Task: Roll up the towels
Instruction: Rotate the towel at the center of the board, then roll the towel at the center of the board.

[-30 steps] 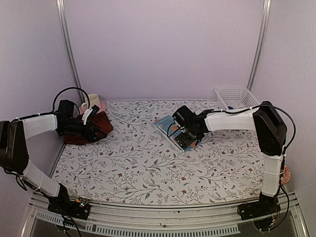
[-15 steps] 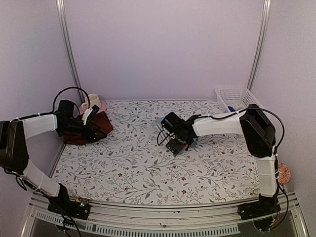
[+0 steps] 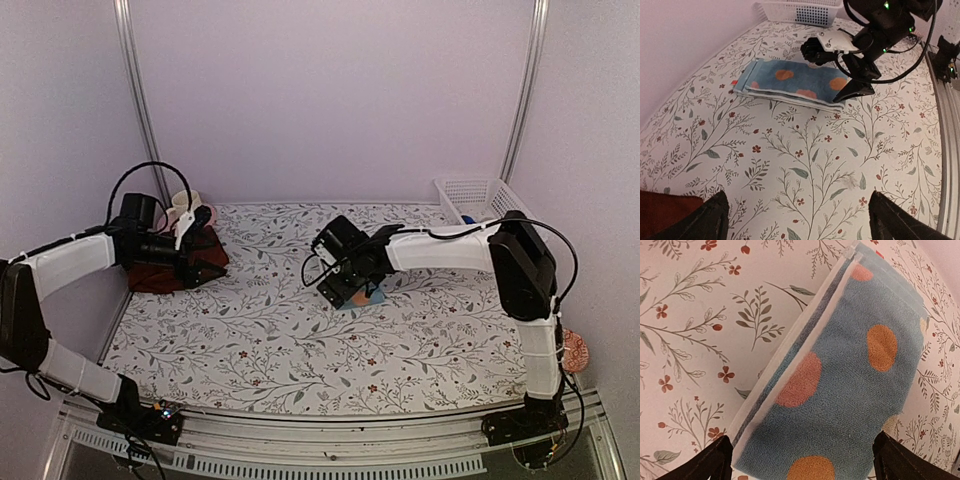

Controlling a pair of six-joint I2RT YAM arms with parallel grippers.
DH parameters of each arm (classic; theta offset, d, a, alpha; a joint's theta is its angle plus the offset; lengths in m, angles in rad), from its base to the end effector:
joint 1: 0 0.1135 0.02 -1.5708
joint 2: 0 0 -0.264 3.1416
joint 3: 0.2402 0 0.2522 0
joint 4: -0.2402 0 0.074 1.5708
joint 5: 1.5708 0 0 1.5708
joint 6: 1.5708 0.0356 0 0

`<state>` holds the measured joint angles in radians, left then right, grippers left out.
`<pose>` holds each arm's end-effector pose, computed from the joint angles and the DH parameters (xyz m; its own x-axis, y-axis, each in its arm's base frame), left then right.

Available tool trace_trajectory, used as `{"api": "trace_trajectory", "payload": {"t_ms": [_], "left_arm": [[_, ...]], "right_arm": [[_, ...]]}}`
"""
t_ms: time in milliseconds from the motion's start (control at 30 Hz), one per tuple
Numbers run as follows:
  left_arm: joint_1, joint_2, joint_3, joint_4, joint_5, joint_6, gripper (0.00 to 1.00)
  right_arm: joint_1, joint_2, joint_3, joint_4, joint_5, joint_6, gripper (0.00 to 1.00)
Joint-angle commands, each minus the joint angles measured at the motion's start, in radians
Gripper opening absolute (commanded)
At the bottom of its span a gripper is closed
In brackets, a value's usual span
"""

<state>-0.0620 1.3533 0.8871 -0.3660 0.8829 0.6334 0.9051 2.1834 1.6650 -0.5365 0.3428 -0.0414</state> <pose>0.2716 -0.0444 0.2433 -0.2643 0.3929 -0.8808 0.8870 0.4577 -0.0620 0.2981 0.3602 0.1667 -0.5104 -0.7130 -0.4808 -0.6600 0.6832 -0.3126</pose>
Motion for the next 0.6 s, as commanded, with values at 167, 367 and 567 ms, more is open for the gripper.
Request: {"api": "trace_trajectory", "payload": {"t_ms": [167, 367, 567], "left_arm": [[-0.414, 0.056, 0.007, 0.228, -0.383, 0.138, 0.97], [-0.611, 0.216, 0.086, 0.276, -0.622, 0.194, 0.97], [-0.741, 0.399, 0.191, 0.288, -0.769, 0.265, 0.94]], "right_arm": [[-0.114, -0.402, -0.318, 0.203, -0.143, 0.025, 0.99], [-0.203, -0.613, -0.524, 0.306, -0.149, 0.095, 0.99], [-0.249, -0.761, -0.647, 0.344, -0.124, 0.144, 0.99]]}}
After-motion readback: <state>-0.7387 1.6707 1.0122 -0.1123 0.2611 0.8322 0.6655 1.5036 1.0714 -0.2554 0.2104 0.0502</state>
